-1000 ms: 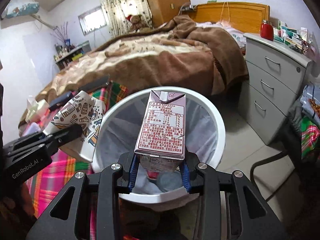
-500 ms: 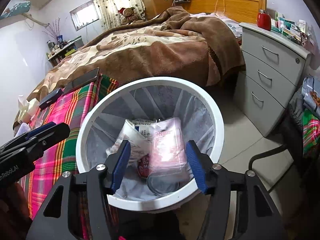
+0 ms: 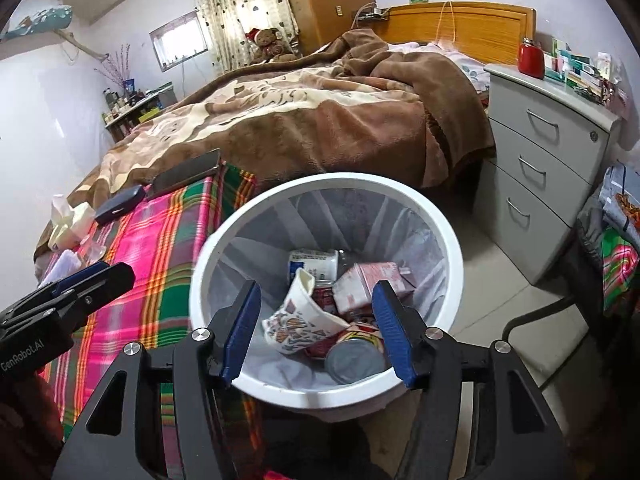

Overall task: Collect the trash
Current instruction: 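Carry the carton and paper cup over the wastebasket and open both tools, then move both tools back over the bed toward the foam nets and clear cups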

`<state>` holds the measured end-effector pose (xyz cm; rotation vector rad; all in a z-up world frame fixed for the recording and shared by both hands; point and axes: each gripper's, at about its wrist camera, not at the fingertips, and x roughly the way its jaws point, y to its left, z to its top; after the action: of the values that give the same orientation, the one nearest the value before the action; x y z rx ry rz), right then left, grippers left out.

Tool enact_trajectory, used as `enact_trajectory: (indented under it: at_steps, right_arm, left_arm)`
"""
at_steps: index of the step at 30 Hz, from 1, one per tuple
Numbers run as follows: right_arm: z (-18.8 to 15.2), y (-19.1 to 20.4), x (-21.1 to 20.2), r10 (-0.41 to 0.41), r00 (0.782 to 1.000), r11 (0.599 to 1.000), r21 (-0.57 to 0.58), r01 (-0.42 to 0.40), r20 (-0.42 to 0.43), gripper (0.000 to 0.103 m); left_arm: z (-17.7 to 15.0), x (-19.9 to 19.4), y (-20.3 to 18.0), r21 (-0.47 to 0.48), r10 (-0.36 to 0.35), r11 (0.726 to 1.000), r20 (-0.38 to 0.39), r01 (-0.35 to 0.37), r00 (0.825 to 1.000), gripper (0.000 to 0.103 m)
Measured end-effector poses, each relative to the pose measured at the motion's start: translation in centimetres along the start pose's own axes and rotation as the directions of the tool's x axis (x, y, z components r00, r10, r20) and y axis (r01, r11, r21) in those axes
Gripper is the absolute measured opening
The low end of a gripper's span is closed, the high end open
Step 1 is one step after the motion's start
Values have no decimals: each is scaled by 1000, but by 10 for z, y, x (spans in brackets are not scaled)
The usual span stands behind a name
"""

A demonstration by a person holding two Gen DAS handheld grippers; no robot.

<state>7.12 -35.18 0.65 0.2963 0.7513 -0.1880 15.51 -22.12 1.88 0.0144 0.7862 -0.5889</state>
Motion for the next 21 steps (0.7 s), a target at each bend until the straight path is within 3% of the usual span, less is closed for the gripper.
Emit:
enact_trajectory:
  at_steps: [21]
  right_arm:
    - [-13,69,-13,107,994,992,-74,-105,31,60]
  left_arm:
    - [-30,-70,69,-82,106,992,69,-100,992,57]
